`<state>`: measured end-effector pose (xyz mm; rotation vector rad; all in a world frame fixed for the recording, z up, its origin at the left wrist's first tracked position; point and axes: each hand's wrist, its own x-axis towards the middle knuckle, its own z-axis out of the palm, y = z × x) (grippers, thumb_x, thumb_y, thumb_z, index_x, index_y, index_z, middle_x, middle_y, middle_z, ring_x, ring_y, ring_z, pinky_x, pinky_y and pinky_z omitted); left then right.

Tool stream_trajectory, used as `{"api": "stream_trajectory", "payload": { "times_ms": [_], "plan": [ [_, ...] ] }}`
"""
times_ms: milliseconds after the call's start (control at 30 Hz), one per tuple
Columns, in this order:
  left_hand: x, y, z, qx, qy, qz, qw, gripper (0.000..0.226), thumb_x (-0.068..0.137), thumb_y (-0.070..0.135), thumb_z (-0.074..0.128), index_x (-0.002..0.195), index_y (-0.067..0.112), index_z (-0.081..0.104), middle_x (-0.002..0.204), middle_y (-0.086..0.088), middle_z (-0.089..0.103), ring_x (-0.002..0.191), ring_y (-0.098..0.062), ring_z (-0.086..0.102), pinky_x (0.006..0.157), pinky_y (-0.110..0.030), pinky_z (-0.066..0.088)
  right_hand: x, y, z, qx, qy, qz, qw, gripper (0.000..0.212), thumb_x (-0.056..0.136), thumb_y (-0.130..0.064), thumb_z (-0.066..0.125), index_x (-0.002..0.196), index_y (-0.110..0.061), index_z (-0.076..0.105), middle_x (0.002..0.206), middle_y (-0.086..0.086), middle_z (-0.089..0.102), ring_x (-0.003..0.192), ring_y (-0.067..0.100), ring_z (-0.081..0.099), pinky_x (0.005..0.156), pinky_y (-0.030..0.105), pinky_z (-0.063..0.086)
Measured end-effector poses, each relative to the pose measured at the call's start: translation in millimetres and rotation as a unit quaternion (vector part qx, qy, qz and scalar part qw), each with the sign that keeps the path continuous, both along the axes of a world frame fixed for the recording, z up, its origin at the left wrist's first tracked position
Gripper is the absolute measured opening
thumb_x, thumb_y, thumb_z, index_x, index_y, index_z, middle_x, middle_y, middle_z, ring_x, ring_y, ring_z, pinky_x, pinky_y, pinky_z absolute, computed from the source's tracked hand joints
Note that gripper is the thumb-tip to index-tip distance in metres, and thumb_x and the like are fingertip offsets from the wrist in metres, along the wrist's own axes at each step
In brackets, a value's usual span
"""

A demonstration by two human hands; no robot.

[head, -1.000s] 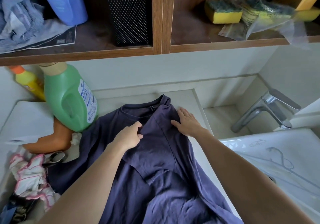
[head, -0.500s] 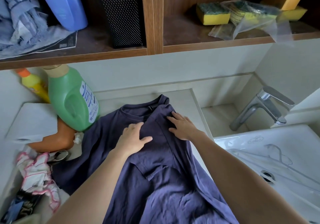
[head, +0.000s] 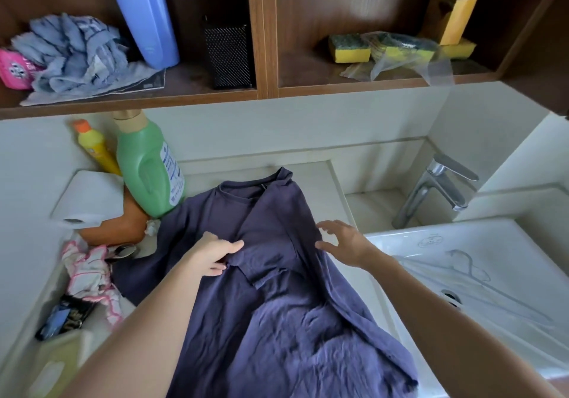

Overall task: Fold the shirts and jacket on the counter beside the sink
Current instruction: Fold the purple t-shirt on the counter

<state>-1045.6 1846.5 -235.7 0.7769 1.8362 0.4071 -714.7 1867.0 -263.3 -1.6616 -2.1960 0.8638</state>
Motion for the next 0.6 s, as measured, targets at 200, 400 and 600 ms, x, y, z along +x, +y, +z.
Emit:
{"api": "stream_trajectory", "payload": {
  "times_ms": [200, 400, 600],
  "plan": [
    [37.6, -25.5, 3.9, 0.005, -0.030, 0.080, 0.996, 0.081, 0.081, 0.044, 0.080, 0.135, 0.010, 0.030, 0.113, -0.019, 0.060, 0.086, -0.033, 0.072, 0.070, -0.039, 0.061, 6.6, -50.2, -15.5, -0.109, -0.030, 0.060, 0.992, 0.102, 0.079, -0.070, 0.065, 0.157, -0.030, 0.014, 0.158, 0.000, 0.027, 0.143, 0.020, 0.032, 0.117, 0.034, 0.028],
    [56.7, -31.2, -5.3, 0.051, 0.008, 0.043, 0.998, 0.082, 0.083, 0.036, 0.079, 0.145, 0.012, 0.031, 0.117, -0.016, 0.068, 0.101, -0.030, 0.069, 0.080, -0.038, 0.055, -2.2, -66.0, -22.1, -0.127, -0.086, 0.108, 0.982, 0.124, 0.077, -0.049, 0.076, 0.156, -0.024, -0.016, 0.165, 0.001, -0.010, 0.153, 0.020, -0.006, 0.124, 0.041, 0.013],
    [60.7, -27.9, -27.8, 0.177, 0.080, 0.063, 0.979, 0.069, 0.084, 0.028, 0.078, 0.142, 0.018, 0.043, 0.139, -0.007, 0.049, 0.126, -0.029, 0.051, 0.094, -0.033, 0.043, 2.8, -43.3, -12.2, -0.170, -0.058, 0.115, 0.977, 0.104, 0.084, -0.027, 0.062, 0.158, -0.020, -0.011, 0.166, -0.003, -0.002, 0.151, 0.021, 0.013, 0.120, 0.034, 0.023]
  ]
}}
